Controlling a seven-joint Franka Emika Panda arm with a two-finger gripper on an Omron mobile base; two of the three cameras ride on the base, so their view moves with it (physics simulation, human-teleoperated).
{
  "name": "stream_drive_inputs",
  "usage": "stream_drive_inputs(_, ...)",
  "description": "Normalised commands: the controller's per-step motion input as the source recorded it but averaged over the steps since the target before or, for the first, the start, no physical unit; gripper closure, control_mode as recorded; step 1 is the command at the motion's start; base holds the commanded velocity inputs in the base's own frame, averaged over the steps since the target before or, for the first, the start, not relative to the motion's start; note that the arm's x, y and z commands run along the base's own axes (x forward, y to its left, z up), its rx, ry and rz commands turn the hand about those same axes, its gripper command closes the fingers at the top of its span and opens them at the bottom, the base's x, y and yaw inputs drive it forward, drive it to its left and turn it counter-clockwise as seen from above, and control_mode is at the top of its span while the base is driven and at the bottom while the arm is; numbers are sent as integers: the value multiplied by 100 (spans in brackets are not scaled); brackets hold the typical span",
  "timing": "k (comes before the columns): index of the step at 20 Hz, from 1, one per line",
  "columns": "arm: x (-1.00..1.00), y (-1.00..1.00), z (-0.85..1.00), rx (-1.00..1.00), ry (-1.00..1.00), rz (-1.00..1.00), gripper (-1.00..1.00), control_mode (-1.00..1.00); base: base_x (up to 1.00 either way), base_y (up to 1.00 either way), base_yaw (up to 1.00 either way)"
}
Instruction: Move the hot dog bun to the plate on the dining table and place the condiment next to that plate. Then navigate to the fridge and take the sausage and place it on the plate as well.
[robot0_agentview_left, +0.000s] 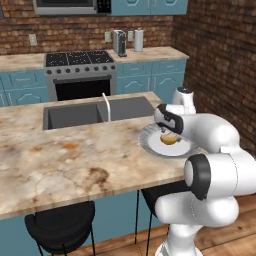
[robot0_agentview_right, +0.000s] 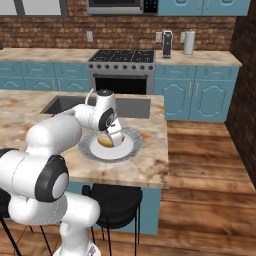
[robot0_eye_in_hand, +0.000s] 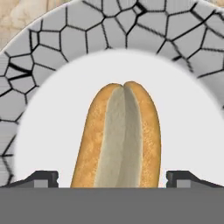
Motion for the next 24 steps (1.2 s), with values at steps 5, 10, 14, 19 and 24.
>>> stream_drive_inputs(5,-7,0,48,-4,0,2,-100,-100,0,0,0)
stream_drive_inputs(10,-30,10,48,-8,-3,12,-100,-100,0,0,0)
stream_drive_inputs(14,-51,12,47,-12,-4,25,-100,-100,0,0,0)
stream_drive_inputs(19,-66,7,35,-13,-6,31,-100,-100,0,0,0)
stream_drive_inputs(24,-82,3,12,-5,-11,29,-100,-100,0,0,0)
